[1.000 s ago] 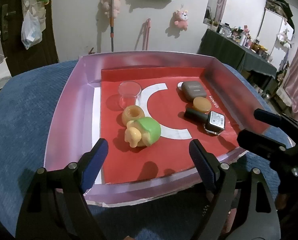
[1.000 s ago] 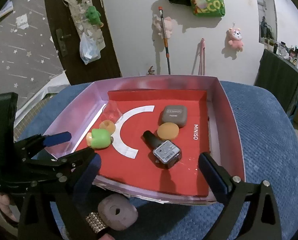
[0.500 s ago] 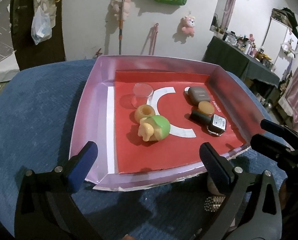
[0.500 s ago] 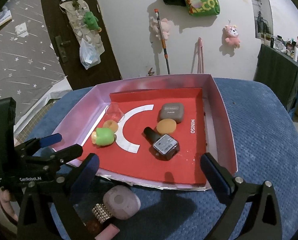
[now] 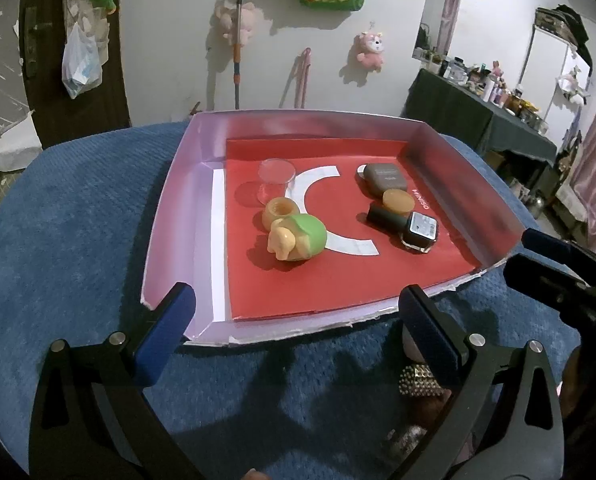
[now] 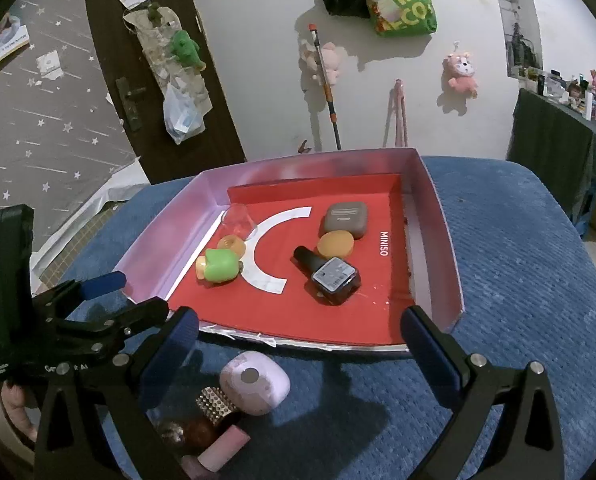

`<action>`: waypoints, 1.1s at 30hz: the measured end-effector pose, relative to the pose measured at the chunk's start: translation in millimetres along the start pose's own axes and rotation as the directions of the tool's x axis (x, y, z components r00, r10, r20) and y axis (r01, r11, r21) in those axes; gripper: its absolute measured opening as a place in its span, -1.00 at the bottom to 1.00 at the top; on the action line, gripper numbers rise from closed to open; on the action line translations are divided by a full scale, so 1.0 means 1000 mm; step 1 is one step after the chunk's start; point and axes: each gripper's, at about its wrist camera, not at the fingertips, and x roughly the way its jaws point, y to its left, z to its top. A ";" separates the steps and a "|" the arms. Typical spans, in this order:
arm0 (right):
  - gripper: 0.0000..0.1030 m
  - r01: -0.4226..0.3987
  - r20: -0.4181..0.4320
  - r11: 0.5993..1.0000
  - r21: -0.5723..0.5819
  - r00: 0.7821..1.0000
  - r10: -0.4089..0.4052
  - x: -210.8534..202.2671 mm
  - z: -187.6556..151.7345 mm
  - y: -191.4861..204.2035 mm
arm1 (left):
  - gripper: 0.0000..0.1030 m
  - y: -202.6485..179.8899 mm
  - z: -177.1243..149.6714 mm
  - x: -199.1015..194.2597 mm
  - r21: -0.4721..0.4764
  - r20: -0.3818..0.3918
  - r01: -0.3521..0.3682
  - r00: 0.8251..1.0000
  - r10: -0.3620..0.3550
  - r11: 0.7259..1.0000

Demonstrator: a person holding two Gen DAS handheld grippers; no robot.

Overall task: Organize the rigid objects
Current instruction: 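Withdraw both tools from the box back toward the remaining pile, then move the left tool to the glitter jar while the right tool approaches the lilac nail polish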

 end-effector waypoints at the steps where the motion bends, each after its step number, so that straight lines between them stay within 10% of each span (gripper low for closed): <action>1: 1.00 0.000 0.003 1.000 0.000 1.000 0.000 -0.001 -0.001 0.000 | 1.00 0.000 -0.001 -0.001 0.000 0.001 -0.001 1.000 0.001 1.000; 33: 1.00 0.004 -0.004 0.999 0.041 1.000 -0.004 -0.020 -0.039 -0.005 | 1.00 -0.010 -0.029 -0.019 0.008 -0.022 0.003 1.000 -0.003 1.000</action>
